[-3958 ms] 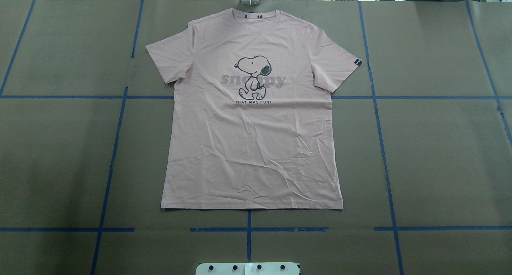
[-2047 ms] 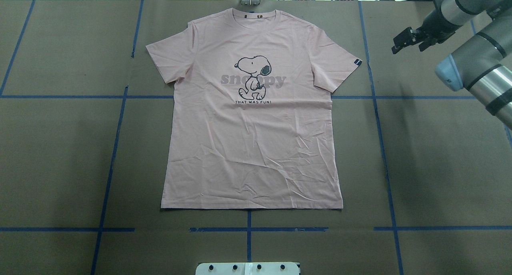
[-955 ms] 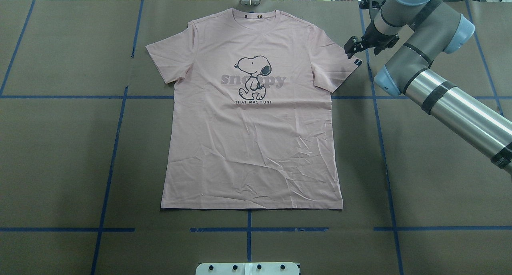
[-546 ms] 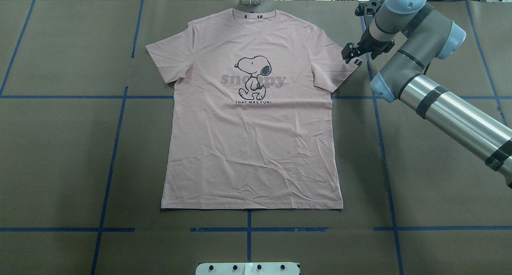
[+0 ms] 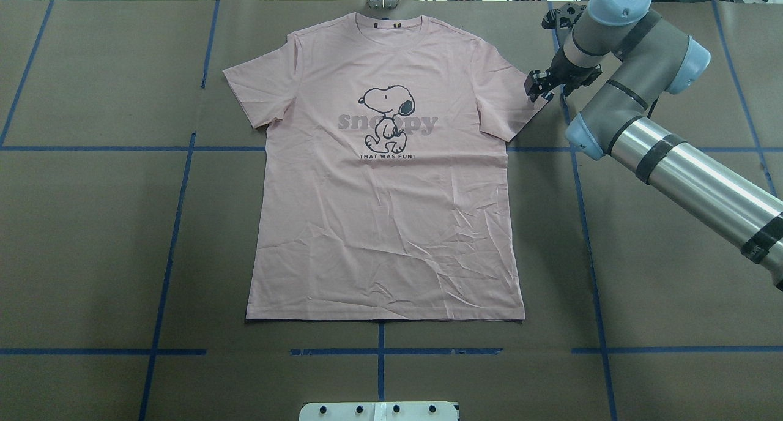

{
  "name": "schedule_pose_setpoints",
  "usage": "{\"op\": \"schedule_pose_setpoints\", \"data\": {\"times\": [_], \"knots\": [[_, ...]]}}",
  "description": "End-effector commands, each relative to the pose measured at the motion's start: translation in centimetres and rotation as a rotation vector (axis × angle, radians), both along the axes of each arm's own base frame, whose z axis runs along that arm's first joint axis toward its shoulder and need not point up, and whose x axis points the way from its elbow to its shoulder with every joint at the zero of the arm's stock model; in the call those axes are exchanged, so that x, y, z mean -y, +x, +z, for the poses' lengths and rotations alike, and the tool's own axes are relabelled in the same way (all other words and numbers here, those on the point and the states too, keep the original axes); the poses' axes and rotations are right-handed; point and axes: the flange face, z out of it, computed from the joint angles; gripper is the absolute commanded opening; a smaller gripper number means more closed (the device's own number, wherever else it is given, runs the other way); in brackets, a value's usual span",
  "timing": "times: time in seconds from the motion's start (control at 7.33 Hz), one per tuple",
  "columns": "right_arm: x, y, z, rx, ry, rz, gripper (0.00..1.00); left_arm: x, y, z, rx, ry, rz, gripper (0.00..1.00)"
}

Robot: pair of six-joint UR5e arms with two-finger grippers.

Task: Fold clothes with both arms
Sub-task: 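Move the right gripper toward the sleeve nearest it on the pink T-shirt, then fold that sleeve inward over the shirt body with the right gripper, then withdraw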

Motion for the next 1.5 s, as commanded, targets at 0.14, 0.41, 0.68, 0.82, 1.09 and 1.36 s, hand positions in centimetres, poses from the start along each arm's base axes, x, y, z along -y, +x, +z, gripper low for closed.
{"op": "schedule_pose_setpoints", "data": {"times": [0.14,0.41,0.68,0.82,1.09,1.36], "knots": [[0.0,0.0,-0.1,0.002,0.003,-0.003,0.08,0.1,0.0,-0.1,0.000,0.000,0.000,1.00],[0.1,0.1,-0.9,0.011,0.014,-0.004,0.01,0.1,0.0,-0.1,0.000,0.000,0.000,1.00],[0.1,0.2,-3.6,0.040,0.053,0.000,0.00,0.2,0.0,-0.2,0.000,0.002,0.000,1.00],[0.0,0.3,-6.5,0.071,0.090,0.006,0.00,0.2,0.0,-0.2,0.000,0.002,0.000,1.00],[0.0,-1.2,-12.8,0.132,0.143,0.002,0.00,0.1,0.0,-0.1,0.000,0.000,0.000,1.00],[-1.9,-6.7,-17.4,0.160,0.178,-0.048,0.00,0.2,0.0,0.1,0.001,0.000,0.001,1.00]]}}
